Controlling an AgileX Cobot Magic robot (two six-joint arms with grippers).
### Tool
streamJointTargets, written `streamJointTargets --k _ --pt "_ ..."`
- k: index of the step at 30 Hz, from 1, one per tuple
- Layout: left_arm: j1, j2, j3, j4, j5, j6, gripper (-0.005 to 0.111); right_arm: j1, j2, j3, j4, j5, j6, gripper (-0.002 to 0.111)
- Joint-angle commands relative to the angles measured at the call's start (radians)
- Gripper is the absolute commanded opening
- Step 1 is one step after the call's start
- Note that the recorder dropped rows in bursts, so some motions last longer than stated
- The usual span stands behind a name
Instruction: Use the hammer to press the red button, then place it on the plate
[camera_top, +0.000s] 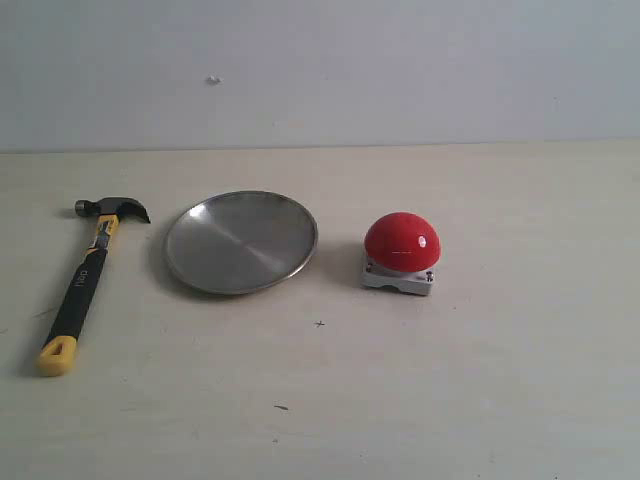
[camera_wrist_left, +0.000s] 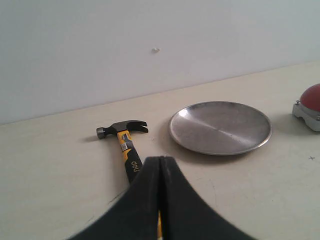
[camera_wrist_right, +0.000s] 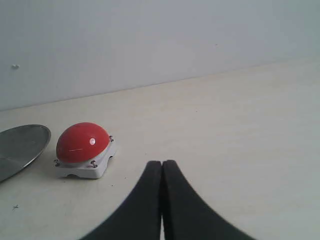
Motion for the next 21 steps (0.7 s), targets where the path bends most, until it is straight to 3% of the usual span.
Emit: streamJointTargets --k 1,16,21 --pt "0.002 -0.003 -0.003 -0.007 -0.002 0.002 0.000 -0.004 -0.004 0.004 -0.004 -0.005 -0.004 0.000" --pt "0.002 -0.003 -0.003 -0.009 -0.002 0.002 0.000 -0.004 -0.004 0.004 -0.004 -0.005 -0.004 0.000" --pt "0.002 -0.003 -0.003 -0.148 -0.039 -0.027 0.000 -0.004 -0.004 0.004 -0.004 -0.005 -0.004 0.000"
